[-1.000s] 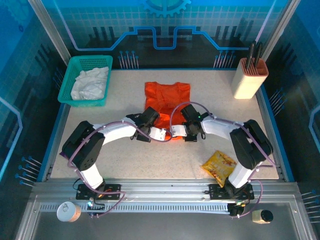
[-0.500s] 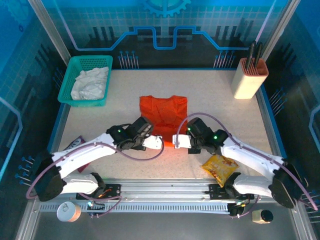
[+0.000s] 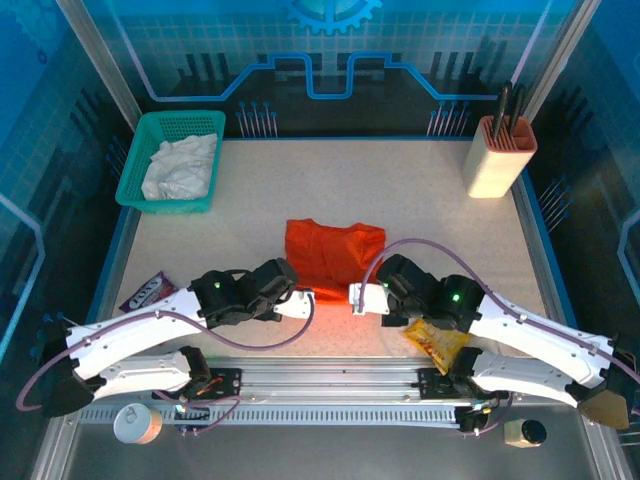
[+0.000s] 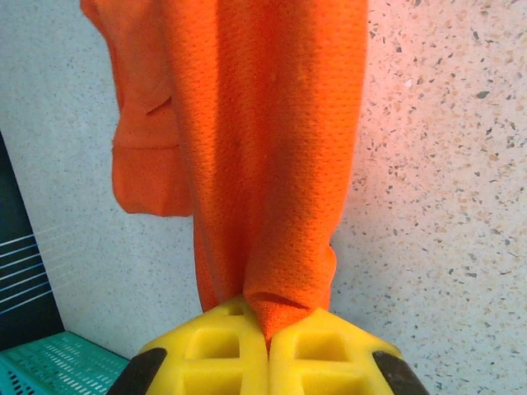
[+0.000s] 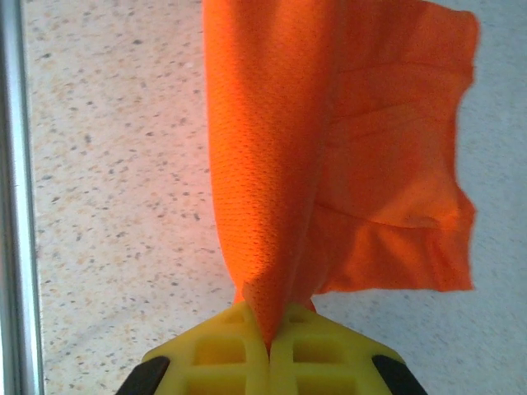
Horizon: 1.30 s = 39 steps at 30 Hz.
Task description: Fold and stack the t-shirts
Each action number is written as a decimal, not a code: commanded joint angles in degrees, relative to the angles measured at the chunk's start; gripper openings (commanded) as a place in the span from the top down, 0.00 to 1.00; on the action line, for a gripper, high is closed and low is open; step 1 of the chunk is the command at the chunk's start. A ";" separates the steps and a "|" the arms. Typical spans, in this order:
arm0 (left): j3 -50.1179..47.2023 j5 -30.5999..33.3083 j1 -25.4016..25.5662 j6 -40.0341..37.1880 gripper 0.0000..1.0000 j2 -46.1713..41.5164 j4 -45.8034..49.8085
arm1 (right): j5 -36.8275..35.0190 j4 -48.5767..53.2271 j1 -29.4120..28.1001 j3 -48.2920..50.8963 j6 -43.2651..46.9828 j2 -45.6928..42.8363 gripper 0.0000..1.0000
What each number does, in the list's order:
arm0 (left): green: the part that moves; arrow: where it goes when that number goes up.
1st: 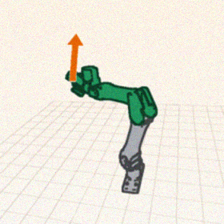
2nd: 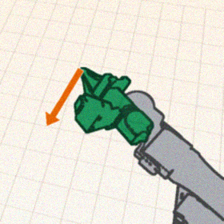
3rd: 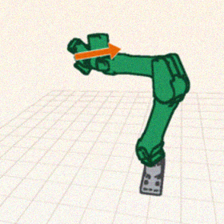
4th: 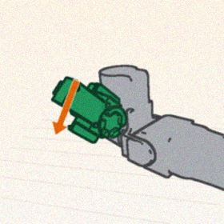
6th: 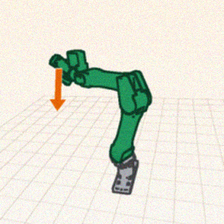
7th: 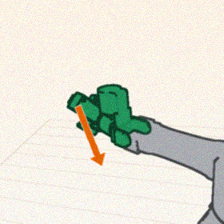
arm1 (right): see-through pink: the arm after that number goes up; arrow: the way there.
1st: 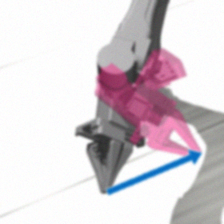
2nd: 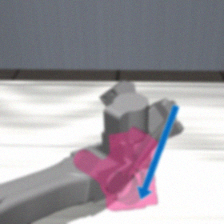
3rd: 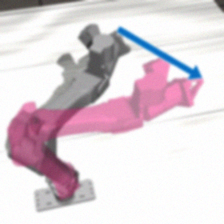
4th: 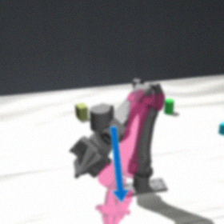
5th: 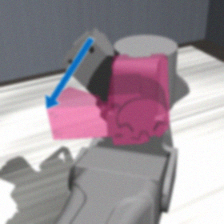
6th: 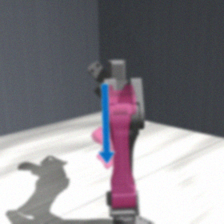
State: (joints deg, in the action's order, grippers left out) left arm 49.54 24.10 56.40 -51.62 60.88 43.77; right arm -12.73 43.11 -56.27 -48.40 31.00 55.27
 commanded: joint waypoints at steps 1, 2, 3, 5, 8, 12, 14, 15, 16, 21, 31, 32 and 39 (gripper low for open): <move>2.75 2.29 -1.19 -2.36 1.00 -0.49 -0.75 | -3.90 4.39 1.52 -5.30 -1.47 2.03 1.00; 3.47 1.28 -2.18 -3.37 1.00 0.03 -2.18 | -3.44 4.20 2.87 -6.32 -0.86 2.74 1.00; 4.26 0.39 -3.18 -4.01 1.00 0.70 -3.18 | -2.94 3.87 4.21 -7.12 -0.25 3.40 1.00; 6.57 -2.24 -6.42 -5.41 1.00 3.02 -4.78 | -1.31 3.01 7.60 -8.93 1.15 4.75 1.00; 9.47 -7.21 -10.85 -7.91 1.00 7.24 -7.85 | 1.68 1.75 12.33 -10.91 2.62 7.10 1.00; 14.67 -12.16 -15.27 -10.46 1.00 13.73 -9.78 | 6.47 0.19 17.95 -13.03 4.15 11.29 1.00; 18.16 -13.51 -17.01 -11.49 1.00 17.52 -9.13 | 9.84 -0.65 20.70 -13.86 5.46 13.96 1.00; 19.49 -13.79 -17.51 -11.83 1.00 19.03 -8.64 | 11.74 -0.98 21.94 -14.20 6.18 15.09 1.00; 20.77 -13.98 -18.02 -12.22 1.00 20.80 -8.21 | 13.79 -1.17 23.30 -14.76 6.91 16.60 1.00; 23.90 -15.09 -20.38 -12.98 1.00 26.72 -8.15 | 18.60 -1.96 28.76 -18.36 9.40 23.64 1.00; 26.40 -17.16 -25.60 -13.42 1.00 35.97 -11.92 | 23.71 -3.04 35.99 -26.23 10.84 39.29 1.00; 26.55 -17.07 -25.87 -13.50 1.00 37.03 -12.65 | 23.75 -3.41 36.22 -26.58 10.40 40.52 1.00; 26.83 -14.76 -27.90 -13.16 1.00 44.14 -21.11 | 20.11 -8.74 37.28 -27.84 5.92 48.14 1.00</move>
State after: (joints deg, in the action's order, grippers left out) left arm 74.76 9.17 29.43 -63.61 103.33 26.83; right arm 7.94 36.88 -20.03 -74.50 39.51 101.75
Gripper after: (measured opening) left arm 0.054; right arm 0.064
